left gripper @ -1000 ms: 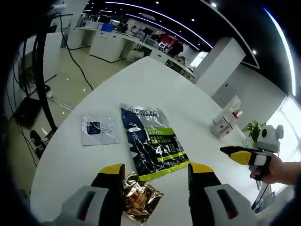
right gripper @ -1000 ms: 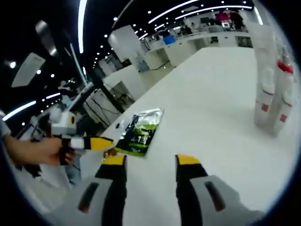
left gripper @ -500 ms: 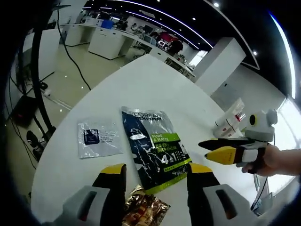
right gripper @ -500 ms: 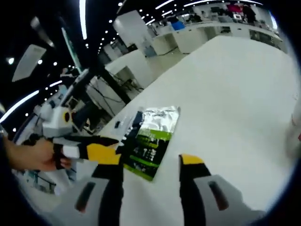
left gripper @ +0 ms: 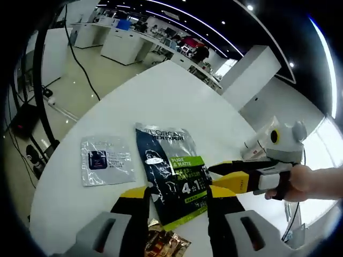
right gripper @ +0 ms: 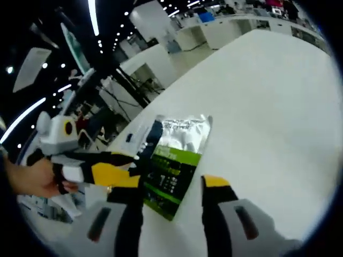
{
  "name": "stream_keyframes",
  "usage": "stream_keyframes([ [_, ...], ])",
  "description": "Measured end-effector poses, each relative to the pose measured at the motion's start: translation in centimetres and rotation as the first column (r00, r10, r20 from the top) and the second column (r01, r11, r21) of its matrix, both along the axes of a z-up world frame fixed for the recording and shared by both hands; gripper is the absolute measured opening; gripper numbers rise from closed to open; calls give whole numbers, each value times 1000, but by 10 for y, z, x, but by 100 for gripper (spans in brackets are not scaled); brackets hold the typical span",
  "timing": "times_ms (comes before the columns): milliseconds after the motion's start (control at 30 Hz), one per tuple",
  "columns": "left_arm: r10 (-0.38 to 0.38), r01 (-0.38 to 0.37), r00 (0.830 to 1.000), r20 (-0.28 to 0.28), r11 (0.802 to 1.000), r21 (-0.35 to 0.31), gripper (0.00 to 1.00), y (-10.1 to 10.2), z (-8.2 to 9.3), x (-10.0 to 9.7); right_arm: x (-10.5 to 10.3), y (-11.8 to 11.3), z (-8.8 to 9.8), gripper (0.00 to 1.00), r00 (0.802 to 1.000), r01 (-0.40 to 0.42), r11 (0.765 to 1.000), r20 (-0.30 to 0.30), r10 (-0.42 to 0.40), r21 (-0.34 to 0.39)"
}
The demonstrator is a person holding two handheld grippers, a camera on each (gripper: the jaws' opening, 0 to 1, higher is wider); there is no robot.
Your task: Arrange the skincare products in the storage area until every visible bottle or jar stands upright without overlapping.
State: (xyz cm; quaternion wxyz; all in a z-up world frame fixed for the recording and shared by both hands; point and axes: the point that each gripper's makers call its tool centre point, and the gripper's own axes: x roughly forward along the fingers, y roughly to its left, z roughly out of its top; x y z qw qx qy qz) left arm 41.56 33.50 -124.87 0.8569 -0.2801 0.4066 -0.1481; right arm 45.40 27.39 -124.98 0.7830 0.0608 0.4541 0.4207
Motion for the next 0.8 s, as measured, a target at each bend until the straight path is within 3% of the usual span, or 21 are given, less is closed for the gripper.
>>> stream_keyframes([
  [133,31,-32,999,-10,998,-57,38,-2,1,4,4,3,-1,35,1000,23,999,-22,-23,37],
  [233,87,-91,996,-35,986,-141,37,-4,4,6,5,5,0,29,992,85,992,-100,-76,91],
  [300,129,-136,990,-52,971,-195,36,-4,4,9,6,4,-2,26,977,148,980,-176,-123,132],
  [367,140,-148,989,-53,966,-211,34,-2,2,9,9,2,-4,23,973,164,977,-185,-137,138],
  [433,142,-151,988,-57,962,-226,31,-4,2,9,9,5,-2,22,958,206,964,-237,-163,168],
  [600,152,-181,981,-122,942,-284,18,-7,-5,0,10,0,-6,17,944,235,956,-275,-181,175],
  [767,176,-207,977,-122,925,-320,6,-7,-1,1,0,-13,-11,5,944,208,969,-285,-163,134],
  [800,187,-214,976,-108,912,-350,5,-8,5,4,-2,-15,-11,3,944,207,968,-287,-161,138],
])
